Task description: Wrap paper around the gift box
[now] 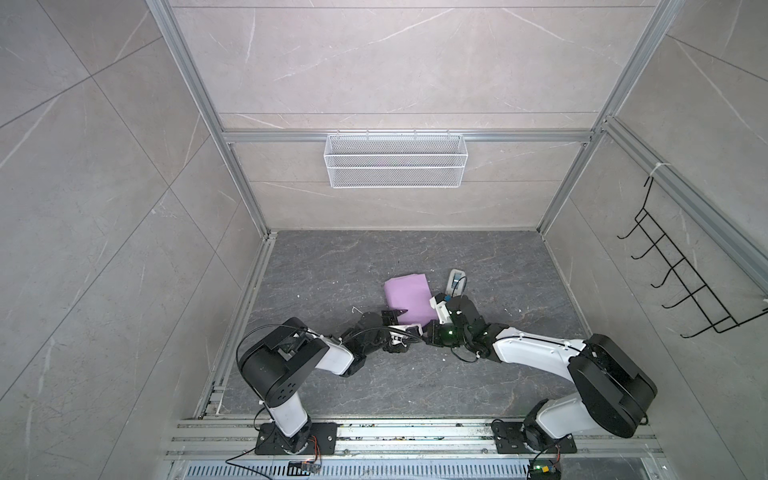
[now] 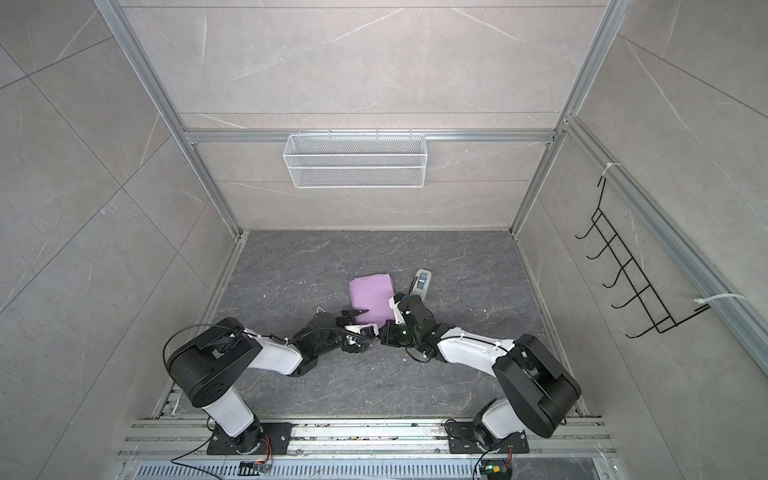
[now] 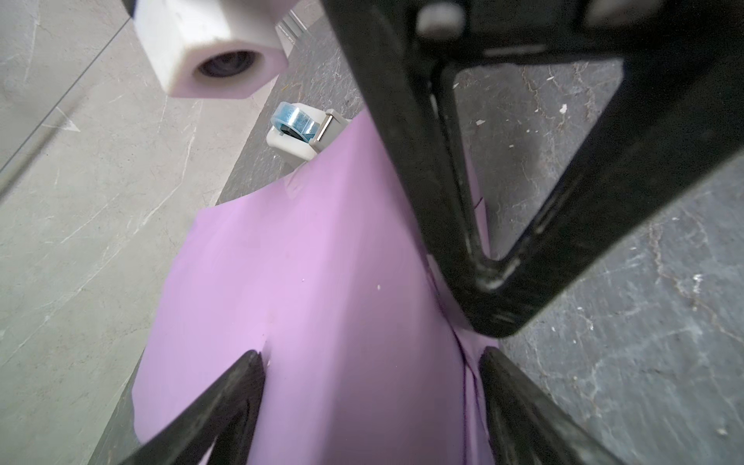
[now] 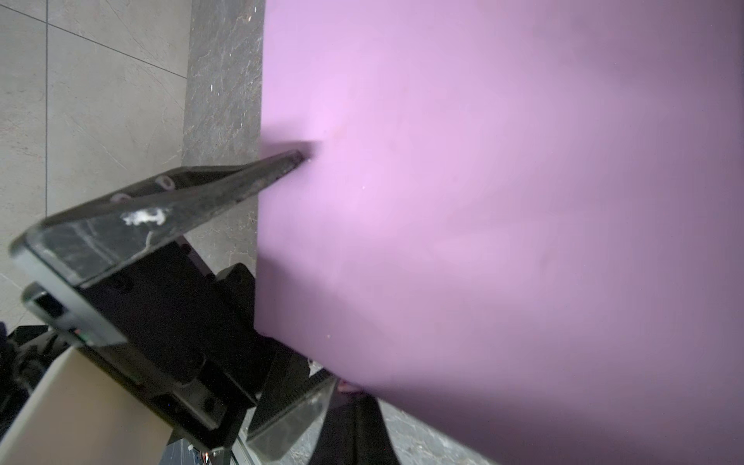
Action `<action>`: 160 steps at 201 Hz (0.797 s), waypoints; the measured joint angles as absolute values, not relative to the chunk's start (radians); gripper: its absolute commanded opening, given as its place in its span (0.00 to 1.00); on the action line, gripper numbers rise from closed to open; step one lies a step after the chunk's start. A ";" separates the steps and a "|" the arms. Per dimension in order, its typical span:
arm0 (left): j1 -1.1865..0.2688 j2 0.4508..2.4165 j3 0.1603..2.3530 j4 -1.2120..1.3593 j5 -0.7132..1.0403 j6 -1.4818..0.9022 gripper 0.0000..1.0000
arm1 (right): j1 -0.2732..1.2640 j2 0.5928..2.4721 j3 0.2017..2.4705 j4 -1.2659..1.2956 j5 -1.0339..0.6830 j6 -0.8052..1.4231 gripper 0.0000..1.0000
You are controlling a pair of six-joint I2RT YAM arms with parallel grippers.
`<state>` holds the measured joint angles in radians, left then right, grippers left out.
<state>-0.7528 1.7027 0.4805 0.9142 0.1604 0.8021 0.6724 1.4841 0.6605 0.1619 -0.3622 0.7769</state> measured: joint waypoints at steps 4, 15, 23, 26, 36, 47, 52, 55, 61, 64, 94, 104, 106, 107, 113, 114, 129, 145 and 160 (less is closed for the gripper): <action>-0.753 1.703 0.480 0.914 0.160 0.802 0.84 | 0.672 1.484 0.661 0.163 -0.362 0.778 0.03; -0.753 1.703 0.480 0.914 0.160 0.802 0.84 | 0.672 1.484 0.662 0.163 -0.362 0.783 0.03; -0.753 1.703 0.480 0.915 0.160 0.802 0.84 | 0.672 1.484 0.662 0.165 -0.362 0.786 0.03; -0.753 1.703 0.480 0.914 0.160 0.801 0.84 | 0.672 1.485 0.662 0.166 -0.362 0.786 0.03; -0.753 1.703 0.480 0.915 0.160 0.801 0.84 | 0.673 1.484 0.662 0.171 -0.362 0.791 0.03; -0.753 1.703 0.480 0.915 0.160 0.800 0.84 | 0.673 1.484 0.662 0.177 -0.362 0.794 0.03; -0.753 1.703 0.480 0.915 0.160 0.800 0.84 | 0.673 1.485 0.662 0.178 -0.362 0.794 0.02; -0.753 1.703 0.480 0.915 0.160 0.800 0.84 | 0.673 1.485 0.662 0.179 -0.363 0.794 0.02; -0.753 1.703 0.480 0.915 0.160 0.800 0.84 | 0.673 1.485 0.662 0.181 -0.363 0.794 0.02; -0.753 1.703 0.480 0.915 0.160 0.800 0.84 | 0.673 1.485 0.662 0.182 -0.363 0.794 0.02; -0.753 1.703 0.480 0.915 0.160 0.800 0.84 | 0.673 1.484 0.662 0.189 -0.363 0.801 0.02; -0.753 1.703 0.480 0.915 0.160 0.799 0.84 | 0.673 1.484 0.662 0.192 -0.364 0.804 0.02; -0.753 1.703 0.480 0.915 0.160 0.799 0.84 | 0.673 1.484 0.662 0.192 -0.364 0.805 0.02; -0.753 1.703 0.480 0.915 0.160 0.799 0.84 | 0.673 1.484 0.662 0.193 -0.364 0.805 0.02; -0.752 1.703 0.481 0.915 0.160 0.799 0.84 | 0.673 1.484 0.662 0.196 -0.366 0.807 0.01; -0.752 1.703 0.480 0.915 0.160 0.799 0.84 | 0.673 1.484 0.662 0.196 -0.366 0.807 0.01; -0.752 1.703 0.481 0.915 0.160 0.799 0.84 | 0.673 1.484 0.662 0.202 -0.367 0.813 0.01; -0.752 1.703 0.481 0.915 0.160 0.798 0.84 | 0.669 1.484 0.662 0.208 -0.374 0.817 0.01; -0.752 1.703 0.481 0.915 0.160 0.795 0.84 | 0.663 1.484 0.662 0.215 -0.381 0.820 0.01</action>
